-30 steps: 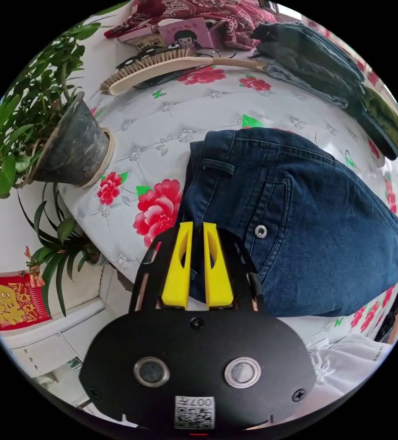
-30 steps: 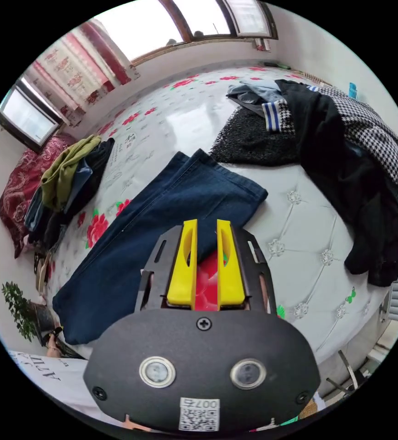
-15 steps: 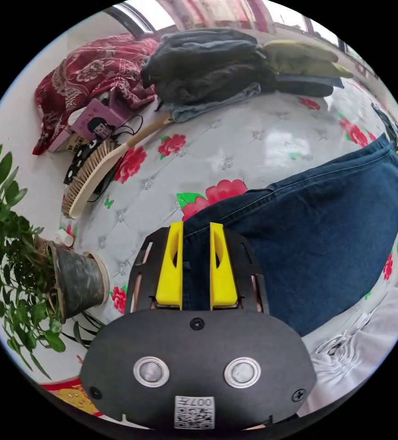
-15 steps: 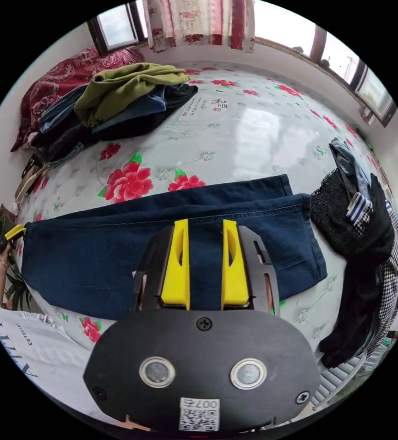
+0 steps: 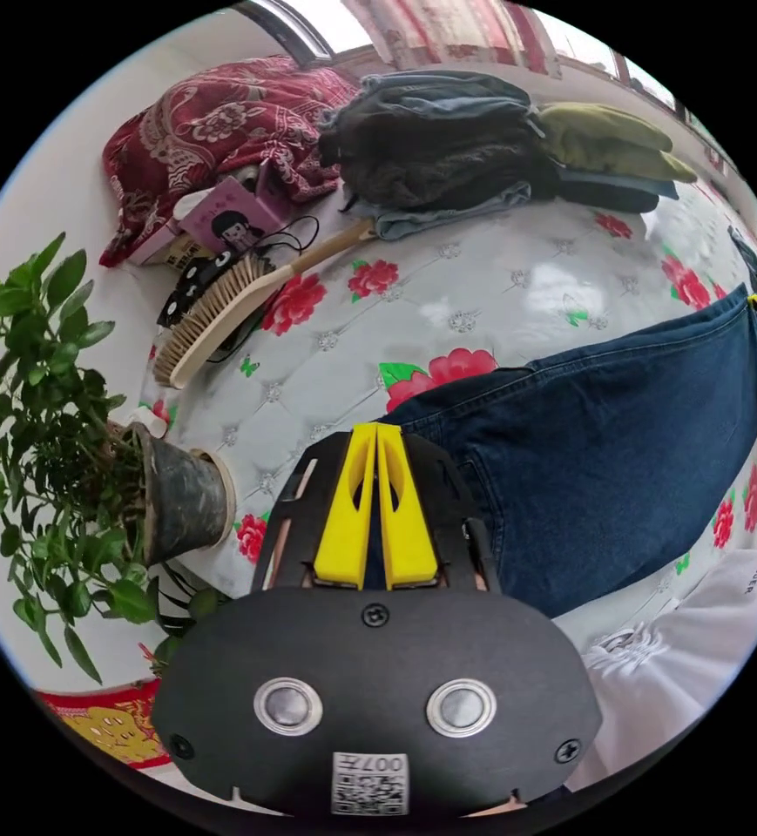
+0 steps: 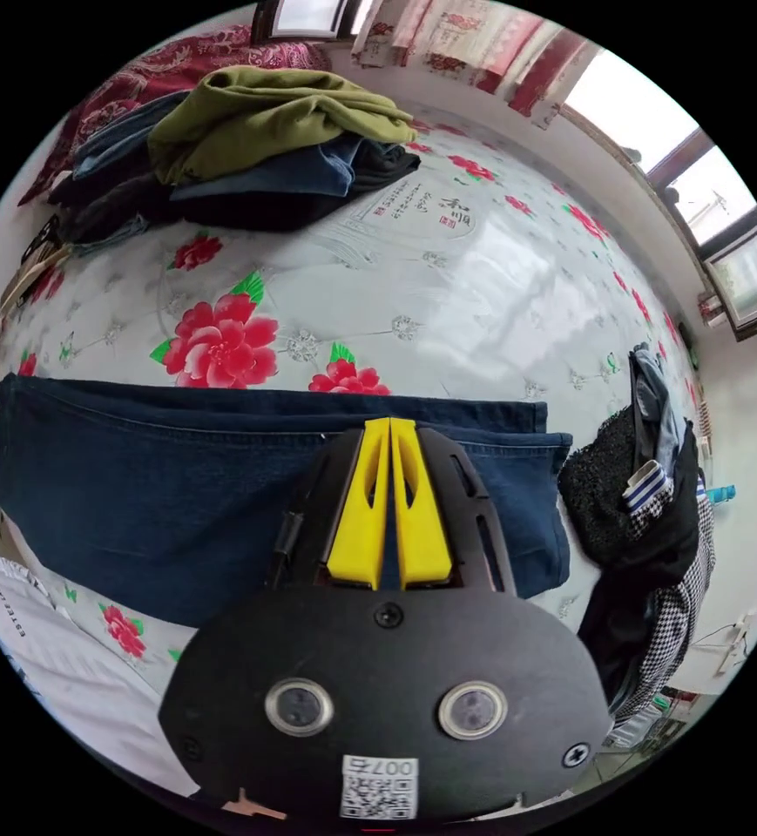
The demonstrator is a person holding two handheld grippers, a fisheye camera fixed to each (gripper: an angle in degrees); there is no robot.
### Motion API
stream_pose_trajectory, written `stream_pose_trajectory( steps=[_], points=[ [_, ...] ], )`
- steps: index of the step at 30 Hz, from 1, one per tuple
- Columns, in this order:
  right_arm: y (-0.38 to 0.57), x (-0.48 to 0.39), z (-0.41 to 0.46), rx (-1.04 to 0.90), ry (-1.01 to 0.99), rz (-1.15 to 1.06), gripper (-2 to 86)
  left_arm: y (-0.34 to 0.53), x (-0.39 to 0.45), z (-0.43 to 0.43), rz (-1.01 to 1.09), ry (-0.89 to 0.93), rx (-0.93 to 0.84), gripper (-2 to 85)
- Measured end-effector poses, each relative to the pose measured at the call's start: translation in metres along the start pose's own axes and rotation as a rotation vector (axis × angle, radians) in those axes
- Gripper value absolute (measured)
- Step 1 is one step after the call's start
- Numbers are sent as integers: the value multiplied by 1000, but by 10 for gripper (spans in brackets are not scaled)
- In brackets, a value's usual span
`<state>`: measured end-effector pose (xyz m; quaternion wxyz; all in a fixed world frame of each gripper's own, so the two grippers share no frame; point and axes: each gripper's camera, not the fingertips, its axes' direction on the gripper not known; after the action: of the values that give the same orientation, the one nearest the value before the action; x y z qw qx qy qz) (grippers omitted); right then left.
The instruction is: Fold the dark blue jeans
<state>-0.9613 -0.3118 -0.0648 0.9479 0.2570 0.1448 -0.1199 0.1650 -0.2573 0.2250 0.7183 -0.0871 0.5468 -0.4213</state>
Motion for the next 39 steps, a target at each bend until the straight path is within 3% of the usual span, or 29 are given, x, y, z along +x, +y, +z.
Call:
stream_pose_trajectory(
  steps=[3,6,8,11,15,19,23,26,31,34,39],
  points=[
    [-13,1,-18,107,24,12,-1,10,-25,2,-58,108,27,5],
    [-34,11,16,-16,-19,86,-2,2,-15,37,-2,131,8,94],
    [-37,21,34,-94,-69,165,-2,-15,4,87,85,121,-162,79],
    [-17,32,12,24,-97,210,-1,-27,5,87,118,149,-167,30],
    [31,46,-20,140,-145,265,-1,-16,-6,50,78,154,-90,2],
    [110,44,-40,225,-467,283,4,11,-40,4,-52,256,-5,-2],
    [174,-1,-16,88,-755,183,16,4,-56,15,-149,279,-4,-3],
    [195,-49,5,-85,-843,47,29,-10,-53,16,-159,297,-14,-2],
    [192,-99,27,-156,-844,-57,39,-17,-46,36,-141,215,-26,1],
    [170,-95,25,-52,-866,7,43,-20,-34,92,-108,217,-161,4],
    [145,-63,5,169,-1052,146,55,-34,-14,97,-40,132,-189,9]
  ],
)
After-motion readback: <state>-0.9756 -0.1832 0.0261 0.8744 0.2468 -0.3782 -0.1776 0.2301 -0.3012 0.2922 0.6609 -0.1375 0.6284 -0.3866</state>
